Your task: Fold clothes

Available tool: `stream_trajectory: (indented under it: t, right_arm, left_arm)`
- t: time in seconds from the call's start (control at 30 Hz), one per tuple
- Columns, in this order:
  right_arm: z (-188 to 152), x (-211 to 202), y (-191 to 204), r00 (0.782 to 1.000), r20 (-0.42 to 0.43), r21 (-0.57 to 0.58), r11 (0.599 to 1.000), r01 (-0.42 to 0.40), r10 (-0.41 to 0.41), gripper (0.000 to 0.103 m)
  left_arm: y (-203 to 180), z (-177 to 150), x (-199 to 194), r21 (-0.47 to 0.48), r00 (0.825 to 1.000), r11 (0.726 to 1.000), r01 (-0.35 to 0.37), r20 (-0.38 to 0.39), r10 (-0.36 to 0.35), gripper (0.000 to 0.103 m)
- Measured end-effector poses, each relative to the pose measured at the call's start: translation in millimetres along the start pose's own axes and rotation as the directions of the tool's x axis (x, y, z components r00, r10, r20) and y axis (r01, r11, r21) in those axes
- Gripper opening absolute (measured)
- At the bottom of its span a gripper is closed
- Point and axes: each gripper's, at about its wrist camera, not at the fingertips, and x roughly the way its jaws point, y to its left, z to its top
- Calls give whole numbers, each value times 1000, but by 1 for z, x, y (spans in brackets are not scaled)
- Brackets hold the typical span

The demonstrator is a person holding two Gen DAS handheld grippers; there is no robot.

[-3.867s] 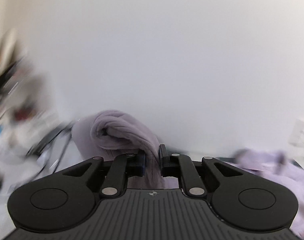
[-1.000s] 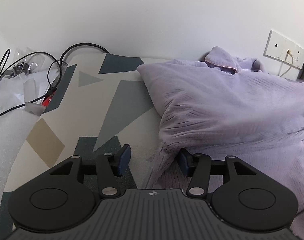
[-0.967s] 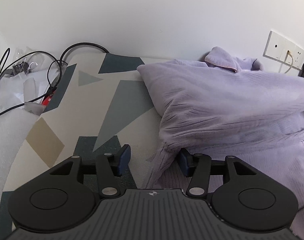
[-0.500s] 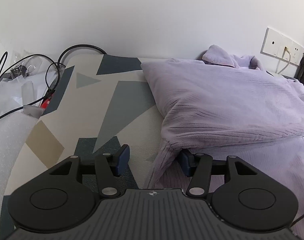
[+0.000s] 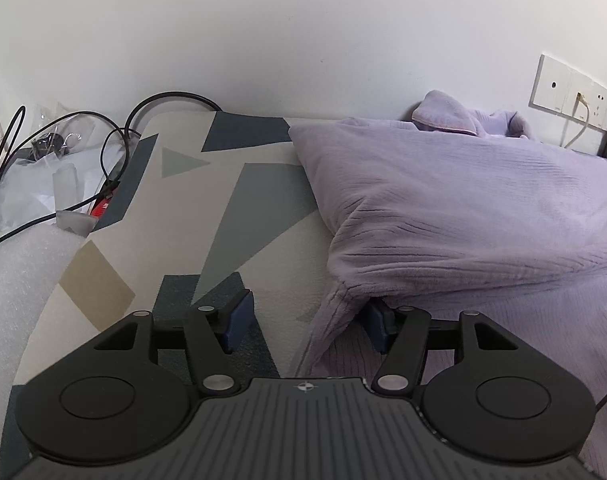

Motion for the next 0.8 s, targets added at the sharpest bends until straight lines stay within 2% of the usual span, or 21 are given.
stream_trajectory:
  t: [0.13,0.2,0.23,0.27,0.3,0.33,0.37,0.4,0.43,0.47,0.53,0.63,0.7,0.8]
  right_arm:
    - [-4,31,-8,998,-49,-29,999,43,-44,4]
    - [-12,41,-6,995,-65,-66,996,66,-70,5]
    - [-15,40,-4,995,-60,-75,994,76,-80,6]
    - [-16,37,-3,995,-57,-69,994,81,-85,9]
    - [-17,32,-2,995,-57,-46,996,80,-82,18]
    - [-17,26,-1,995,-58,-20,997,76,-77,38]
    - [-16,18,1,995,-53,-3,996,84,-84,51]
    - [-17,7,3,995,-33,11,995,97,-97,72]
    - [-18,-6,3,995,-7,23,995,102,-102,81]
    - [-22,-19,2,995,8,32,995,99,-99,82]
    - [-30,-45,-1,995,20,43,995,92,-93,94]
    - [-55,-84,-10,993,20,61,992,114,-116,102]
    - [-76,-108,-18,989,7,75,987,145,-146,102]
    - [-111,-136,-28,974,-44,52,974,222,-220,102]
  left_arm:
    - [1,0,0,-15,1000,1000,-12,0,12,67]
    - [-1,2,0,-11,999,999,-37,-12,37,74]
    - [-2,3,0,-8,998,999,-53,-24,53,85]
    - [-3,4,1,-3,997,997,-71,-44,71,90]
    - [-4,5,0,2,996,997,-72,-60,72,90]
    - [-5,5,-2,5,996,998,-55,-73,55,90]
    - [-7,4,-4,11,996,999,-34,-88,35,91]
    - [-9,4,-8,21,995,1000,-10,-104,12,91]
    - [-12,2,-13,33,993,999,9,-119,-5,93]
    - [-17,-2,-18,50,991,999,23,-132,-16,94]
    - [-25,-9,-29,77,987,996,50,-158,-37,95]
    - [-37,-26,-48,81,980,993,85,-187,-68,99]
    - [-43,-39,-58,76,973,991,108,-211,-90,100]
    - [-52,-60,-73,95,974,991,92,-215,-70,102]
